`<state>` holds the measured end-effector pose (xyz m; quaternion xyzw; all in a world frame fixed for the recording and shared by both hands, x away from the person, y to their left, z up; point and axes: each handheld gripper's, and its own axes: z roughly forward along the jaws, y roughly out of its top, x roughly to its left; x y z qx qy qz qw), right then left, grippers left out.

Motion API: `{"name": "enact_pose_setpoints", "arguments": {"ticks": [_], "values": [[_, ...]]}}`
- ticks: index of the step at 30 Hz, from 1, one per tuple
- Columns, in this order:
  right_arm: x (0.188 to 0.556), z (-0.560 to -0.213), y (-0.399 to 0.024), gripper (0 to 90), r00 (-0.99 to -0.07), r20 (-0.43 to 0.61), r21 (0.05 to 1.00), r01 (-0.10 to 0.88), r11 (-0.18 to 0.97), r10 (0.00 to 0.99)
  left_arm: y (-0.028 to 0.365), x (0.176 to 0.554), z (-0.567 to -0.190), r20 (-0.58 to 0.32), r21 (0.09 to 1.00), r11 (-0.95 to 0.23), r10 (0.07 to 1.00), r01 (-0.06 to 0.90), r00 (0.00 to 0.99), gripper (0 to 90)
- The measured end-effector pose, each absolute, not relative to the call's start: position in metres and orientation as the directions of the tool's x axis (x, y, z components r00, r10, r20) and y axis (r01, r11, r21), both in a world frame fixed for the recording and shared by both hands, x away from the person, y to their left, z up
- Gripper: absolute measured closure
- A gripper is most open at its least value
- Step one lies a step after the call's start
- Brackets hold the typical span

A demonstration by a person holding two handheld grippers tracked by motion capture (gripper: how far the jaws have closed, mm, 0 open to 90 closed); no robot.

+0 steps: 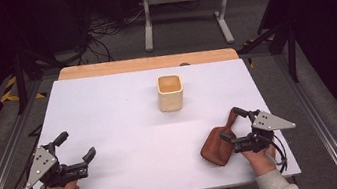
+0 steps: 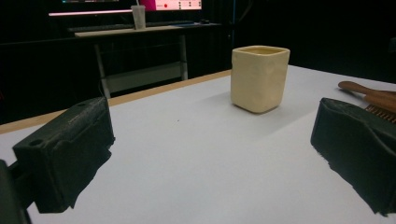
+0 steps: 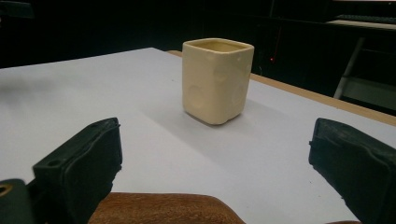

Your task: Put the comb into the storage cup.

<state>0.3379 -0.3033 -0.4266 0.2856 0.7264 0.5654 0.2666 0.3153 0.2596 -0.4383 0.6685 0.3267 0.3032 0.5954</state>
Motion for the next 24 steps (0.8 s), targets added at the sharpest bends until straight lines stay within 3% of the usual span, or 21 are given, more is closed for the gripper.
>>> {"name": "enact_pose_setpoints", "arguments": {"ticks": [24], "values": [[0.345, -0.413, -0.303, 3.7, -0.713, -0.073, 0.967, 0.121, 0.225, 0.697, 0.260, 0.316, -0.436, 0.026, 0.993, -0.092, 0.794, 0.078, 0.607, 0.5]]}}
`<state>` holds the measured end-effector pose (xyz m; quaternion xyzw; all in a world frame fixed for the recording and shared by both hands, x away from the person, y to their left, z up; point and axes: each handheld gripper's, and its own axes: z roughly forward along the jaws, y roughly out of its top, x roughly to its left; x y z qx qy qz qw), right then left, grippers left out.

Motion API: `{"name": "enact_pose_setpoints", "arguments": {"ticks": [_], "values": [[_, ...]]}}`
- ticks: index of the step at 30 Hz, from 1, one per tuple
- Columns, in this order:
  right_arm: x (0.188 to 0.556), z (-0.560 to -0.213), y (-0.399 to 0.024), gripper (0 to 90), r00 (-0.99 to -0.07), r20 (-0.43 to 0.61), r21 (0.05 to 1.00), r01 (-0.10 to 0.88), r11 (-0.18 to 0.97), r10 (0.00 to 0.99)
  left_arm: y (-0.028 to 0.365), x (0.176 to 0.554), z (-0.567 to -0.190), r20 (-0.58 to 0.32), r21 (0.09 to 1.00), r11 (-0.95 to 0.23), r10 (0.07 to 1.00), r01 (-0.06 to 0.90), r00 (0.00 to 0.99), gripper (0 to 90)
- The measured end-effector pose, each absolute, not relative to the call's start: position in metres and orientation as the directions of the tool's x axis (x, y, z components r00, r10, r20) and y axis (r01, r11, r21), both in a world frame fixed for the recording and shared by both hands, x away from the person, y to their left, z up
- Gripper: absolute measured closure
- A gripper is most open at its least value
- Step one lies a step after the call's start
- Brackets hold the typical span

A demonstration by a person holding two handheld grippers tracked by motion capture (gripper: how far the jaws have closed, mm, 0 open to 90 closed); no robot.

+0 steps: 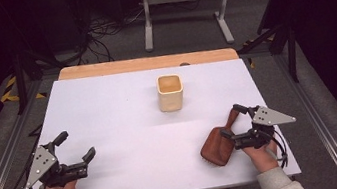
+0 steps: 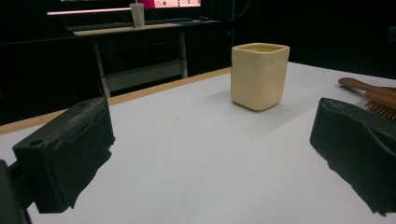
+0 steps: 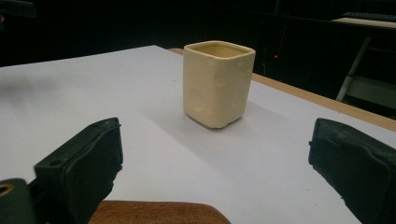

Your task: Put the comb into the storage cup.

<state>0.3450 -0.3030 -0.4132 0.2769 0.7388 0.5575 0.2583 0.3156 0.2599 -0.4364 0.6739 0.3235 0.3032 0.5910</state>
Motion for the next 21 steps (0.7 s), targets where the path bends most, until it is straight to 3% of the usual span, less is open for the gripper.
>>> {"name": "enact_pose_setpoints", "arguments": {"ticks": [21], "values": [[0.386, -0.382, -0.290, 5.2, -0.753, -0.076, 0.932, 0.179, 0.315, 0.654, 0.260, 0.316, -0.437, 0.026, 0.992, -0.096, 0.791, 0.082, 0.611, 0.4]]}}
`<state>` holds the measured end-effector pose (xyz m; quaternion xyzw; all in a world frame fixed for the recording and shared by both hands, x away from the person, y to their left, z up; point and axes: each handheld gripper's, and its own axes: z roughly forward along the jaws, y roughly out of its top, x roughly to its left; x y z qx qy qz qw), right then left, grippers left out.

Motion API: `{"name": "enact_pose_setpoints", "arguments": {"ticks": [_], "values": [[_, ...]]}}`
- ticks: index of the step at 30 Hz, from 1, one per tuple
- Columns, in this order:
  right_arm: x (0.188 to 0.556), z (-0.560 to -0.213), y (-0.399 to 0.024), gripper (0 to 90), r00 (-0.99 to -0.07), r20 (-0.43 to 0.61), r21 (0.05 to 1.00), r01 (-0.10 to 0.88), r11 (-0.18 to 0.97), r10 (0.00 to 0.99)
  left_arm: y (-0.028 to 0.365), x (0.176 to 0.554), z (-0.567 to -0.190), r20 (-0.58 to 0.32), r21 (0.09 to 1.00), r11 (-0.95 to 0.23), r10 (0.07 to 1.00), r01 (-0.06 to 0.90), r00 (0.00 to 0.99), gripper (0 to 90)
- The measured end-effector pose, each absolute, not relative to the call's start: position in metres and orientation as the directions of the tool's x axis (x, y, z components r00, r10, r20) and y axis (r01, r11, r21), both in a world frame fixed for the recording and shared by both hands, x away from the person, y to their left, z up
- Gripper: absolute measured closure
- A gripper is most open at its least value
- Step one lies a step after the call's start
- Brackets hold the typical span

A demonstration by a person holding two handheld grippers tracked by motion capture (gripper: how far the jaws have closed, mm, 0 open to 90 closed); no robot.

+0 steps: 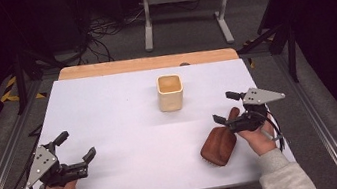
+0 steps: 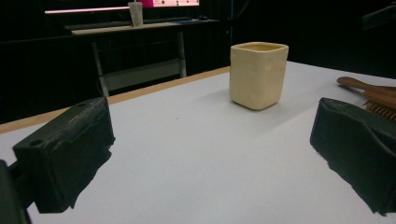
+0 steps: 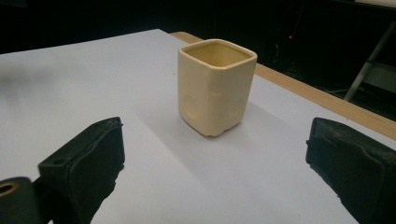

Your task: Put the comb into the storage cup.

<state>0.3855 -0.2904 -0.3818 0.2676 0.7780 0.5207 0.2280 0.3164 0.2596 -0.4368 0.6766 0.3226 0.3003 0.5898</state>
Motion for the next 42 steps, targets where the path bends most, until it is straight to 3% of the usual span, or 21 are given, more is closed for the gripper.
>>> {"name": "enact_pose_setpoints", "arguments": {"ticks": [14, 18, 21, 22, 25, 26, 27, 28, 29, 31, 42], "values": [[0.409, -0.374, -0.276, 7.7, -0.783, -0.094, 0.901, 0.196, 0.386, 0.615, 0.260, 0.317, -0.437, 0.028, 0.992, -0.098, 0.790, 0.081, 0.612, 0.4], [0.414, -0.372, -0.275, 12.1, -0.795, -0.082, 0.895, 0.206, 0.394, 0.601, 0.260, 0.317, -0.437, 0.027, 0.992, -0.096, 0.792, 0.081, 0.610, 0.4], [0.415, -0.371, -0.275, 21.9, -0.812, -0.078, 0.887, 0.209, 0.413, 0.579, 0.260, 0.317, -0.437, 0.027, 0.992, -0.097, 0.791, 0.082, 0.611, 0.5], [0.415, -0.370, -0.275, 36.0, -0.822, -0.084, 0.878, 0.207, 0.432, 0.563, 0.260, 0.317, -0.437, 0.028, 0.992, -0.098, 0.791, 0.081, 0.611, 0.5], [0.415, -0.370, -0.276, 49.6, -0.827, -0.093, 0.869, 0.204, 0.450, 0.555, 0.260, 0.317, -0.437, 0.028, 0.992, -0.098, 0.791, 0.082, 0.611, 0.5], [0.417, -0.369, -0.275, 67.8, -0.833, -0.081, 0.852, 0.227, 0.472, 0.547, 0.260, 0.317, -0.437, 0.028, 0.992, -0.097, 0.791, 0.080, 0.611, 0.5], [0.417, -0.369, -0.275, 74.6, -0.832, -0.087, 0.842, 0.232, 0.486, 0.548, 0.260, 0.317, -0.437, 0.028, 0.992, -0.097, 0.791, 0.080, 0.611, 0.5], [0.417, -0.369, -0.275, 74.6, -0.832, -0.087, 0.842, 0.232, 0.486, 0.548, 0.260, 0.317, -0.437, 0.028, 0.992, -0.097, 0.791, 0.079, 0.611, 0.5], [0.419, -0.368, -0.274, 86.2, -0.836, -0.089, 0.823, 0.245, 0.513, 0.541, 0.260, 0.317, -0.437, 0.028, 0.992, -0.096, 0.791, 0.079, 0.611, 0.5], [0.421, -0.368, -0.275, 89.8, -0.837, -0.095, 0.811, 0.249, 0.530, 0.539, 0.260, 0.317, -0.437, 0.028, 0.992, -0.096, 0.791, 0.079, 0.611, 0.5], [0.441, -0.374, -0.270, 89.9, -0.851, -0.132, 0.660, 0.306, 0.686, 0.508, 0.260, 0.317, -0.437, 0.027, 0.992, -0.097, 0.789, 0.082, 0.613, 0.6]]}}
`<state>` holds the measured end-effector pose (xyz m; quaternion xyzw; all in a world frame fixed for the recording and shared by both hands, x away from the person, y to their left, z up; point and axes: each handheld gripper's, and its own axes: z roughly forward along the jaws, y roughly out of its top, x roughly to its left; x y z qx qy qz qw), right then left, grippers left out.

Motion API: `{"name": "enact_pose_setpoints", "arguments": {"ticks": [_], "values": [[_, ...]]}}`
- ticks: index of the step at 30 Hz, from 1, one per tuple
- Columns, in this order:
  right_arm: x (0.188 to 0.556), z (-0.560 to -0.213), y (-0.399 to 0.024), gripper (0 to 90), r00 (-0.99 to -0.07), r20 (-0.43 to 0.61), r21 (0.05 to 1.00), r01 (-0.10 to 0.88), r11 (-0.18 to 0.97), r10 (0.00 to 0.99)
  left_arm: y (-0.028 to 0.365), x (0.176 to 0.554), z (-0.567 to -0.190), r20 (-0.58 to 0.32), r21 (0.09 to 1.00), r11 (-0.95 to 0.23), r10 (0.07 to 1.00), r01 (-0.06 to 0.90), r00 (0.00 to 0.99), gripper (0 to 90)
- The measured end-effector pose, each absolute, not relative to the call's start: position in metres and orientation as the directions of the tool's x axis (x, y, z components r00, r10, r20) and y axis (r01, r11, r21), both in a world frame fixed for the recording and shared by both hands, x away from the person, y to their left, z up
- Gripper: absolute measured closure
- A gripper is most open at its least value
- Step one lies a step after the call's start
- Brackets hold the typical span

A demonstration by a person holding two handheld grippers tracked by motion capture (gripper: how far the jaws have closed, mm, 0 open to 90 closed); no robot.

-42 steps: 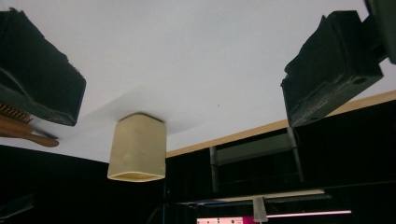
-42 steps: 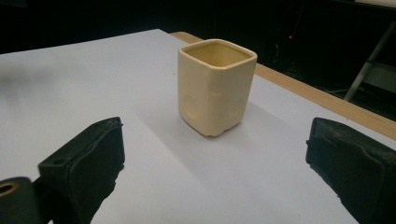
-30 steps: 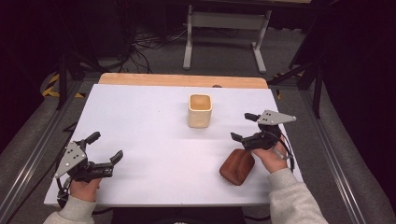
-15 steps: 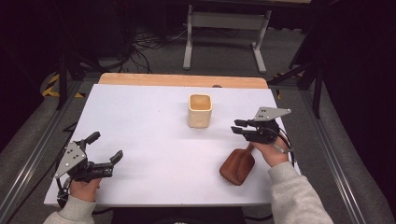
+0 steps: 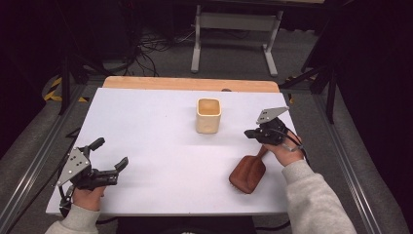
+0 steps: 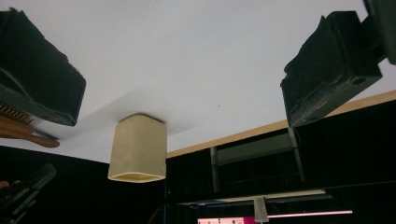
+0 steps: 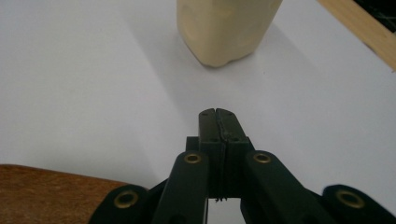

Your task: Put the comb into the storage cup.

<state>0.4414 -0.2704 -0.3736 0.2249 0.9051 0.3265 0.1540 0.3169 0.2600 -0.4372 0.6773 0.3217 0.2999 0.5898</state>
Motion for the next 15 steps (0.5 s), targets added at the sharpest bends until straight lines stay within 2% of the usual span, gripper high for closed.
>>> {"name": "enact_pose_setpoints", "arguments": {"ticks": [15], "values": [[0.454, -0.394, -0.268, 89.9, -0.879, -0.131, 0.465, 0.354, 0.811, 0.459, 0.260, 0.317, -0.437, 0.029, 0.992, -0.099, 0.789, 0.082, 0.613, 0.6]]}}
